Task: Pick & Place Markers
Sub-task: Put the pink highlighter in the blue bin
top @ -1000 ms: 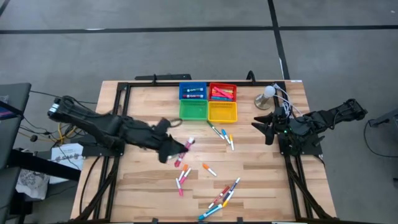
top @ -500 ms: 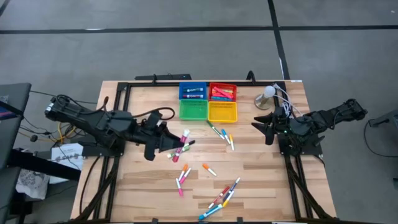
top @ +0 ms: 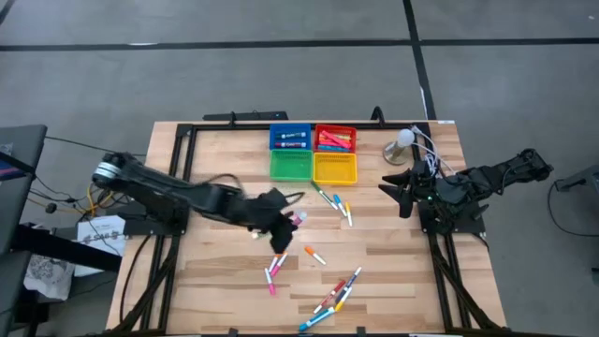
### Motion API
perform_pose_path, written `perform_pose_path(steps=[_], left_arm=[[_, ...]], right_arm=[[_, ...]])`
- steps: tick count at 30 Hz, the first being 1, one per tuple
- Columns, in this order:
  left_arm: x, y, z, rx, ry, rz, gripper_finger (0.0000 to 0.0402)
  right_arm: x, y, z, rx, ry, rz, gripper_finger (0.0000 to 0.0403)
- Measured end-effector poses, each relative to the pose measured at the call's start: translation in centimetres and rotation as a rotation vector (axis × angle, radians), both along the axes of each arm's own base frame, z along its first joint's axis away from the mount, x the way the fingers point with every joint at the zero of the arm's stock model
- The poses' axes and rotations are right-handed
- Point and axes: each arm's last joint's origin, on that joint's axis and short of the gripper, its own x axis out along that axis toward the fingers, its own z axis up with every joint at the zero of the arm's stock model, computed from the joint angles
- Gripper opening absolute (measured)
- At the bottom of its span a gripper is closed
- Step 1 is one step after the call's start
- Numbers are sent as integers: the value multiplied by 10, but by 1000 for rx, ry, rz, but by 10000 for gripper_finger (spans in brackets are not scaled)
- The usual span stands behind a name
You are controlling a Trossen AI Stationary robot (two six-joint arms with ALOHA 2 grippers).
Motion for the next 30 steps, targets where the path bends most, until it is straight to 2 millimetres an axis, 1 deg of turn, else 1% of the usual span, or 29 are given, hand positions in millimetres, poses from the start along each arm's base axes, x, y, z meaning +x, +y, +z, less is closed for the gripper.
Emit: perform_pose_path(steps=[3,5,7,9,12,16,20,25,28,30], left_arm=[[8,16,-31,85,198,-26,67],[9,32,-44,160,315,-48,67],[8,49,-53,240,408,-80,67],[8,69,-56,328,469,-124,67],[6,99,-53,475,513,-177,67],[0,140,-46,692,595,-216,67],[-2,176,-42,828,626,-314,67],[2,211,-32,989,535,-361,67],[6,227,-24,1072,435,-371,67],[8,234,-21,1093,375,-366,67]], right_arm=[[0,0,0,0,0,0,162],[0,0,0,0,0,0,162],[0,0,0,0,0,0,162],[0,0,0,0,0,0,162],[0,0,0,0,0,0,162],[0,0,0,0,1,1,162],[0,0,0,0,0,0,162],[0,0,0,0,0,0,162],[0,0,0,0,0,0,162],[0,0,0,0,0,0,162]])
